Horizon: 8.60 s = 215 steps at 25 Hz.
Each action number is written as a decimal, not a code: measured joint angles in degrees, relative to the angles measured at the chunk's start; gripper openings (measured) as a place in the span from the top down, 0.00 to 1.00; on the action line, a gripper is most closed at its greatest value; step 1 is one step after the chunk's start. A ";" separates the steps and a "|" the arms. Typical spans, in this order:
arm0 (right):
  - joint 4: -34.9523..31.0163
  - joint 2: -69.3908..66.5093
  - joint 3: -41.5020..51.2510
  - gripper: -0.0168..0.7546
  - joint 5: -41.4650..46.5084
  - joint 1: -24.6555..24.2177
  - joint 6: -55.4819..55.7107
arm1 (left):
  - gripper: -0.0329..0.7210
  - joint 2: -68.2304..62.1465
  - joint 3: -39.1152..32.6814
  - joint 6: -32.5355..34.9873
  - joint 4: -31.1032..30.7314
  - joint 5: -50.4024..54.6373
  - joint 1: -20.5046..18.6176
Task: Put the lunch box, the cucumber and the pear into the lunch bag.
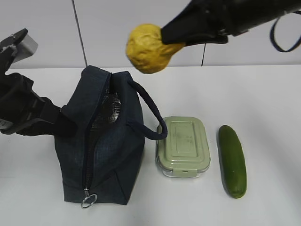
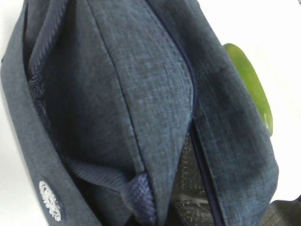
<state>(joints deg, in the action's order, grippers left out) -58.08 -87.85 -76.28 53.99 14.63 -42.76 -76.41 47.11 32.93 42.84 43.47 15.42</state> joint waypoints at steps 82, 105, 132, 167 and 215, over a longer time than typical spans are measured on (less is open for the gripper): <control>57.07 -15.78 4.98 0.25 4.37 3.73 57.45 | 0.95 3.44 0.00 1.31 0.23 0.13 0.00; 53.58 -26.71 5.07 0.29 -1.00 0.01 52.92 | 0.95 3.44 0.00 1.36 0.23 0.35 0.00; 6.49 -11.44 -2.87 0.52 -11.71 9.96 23.49 | 0.95 3.44 0.00 1.36 0.23 -0.58 0.00; 7.51 -23.18 -3.88 0.47 -10.85 16.85 25.24 | 0.95 3.44 0.00 1.36 0.64 -1.21 0.23; -13.81 -18.92 19.84 0.33 3.53 -16.91 -13.72 | 0.95 3.44 0.00 1.36 0.44 -0.51 0.23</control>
<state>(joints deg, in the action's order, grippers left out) -71.89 -106.77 -56.44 57.52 -2.28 -56.48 -72.97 47.11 34.29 43.28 42.95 15.65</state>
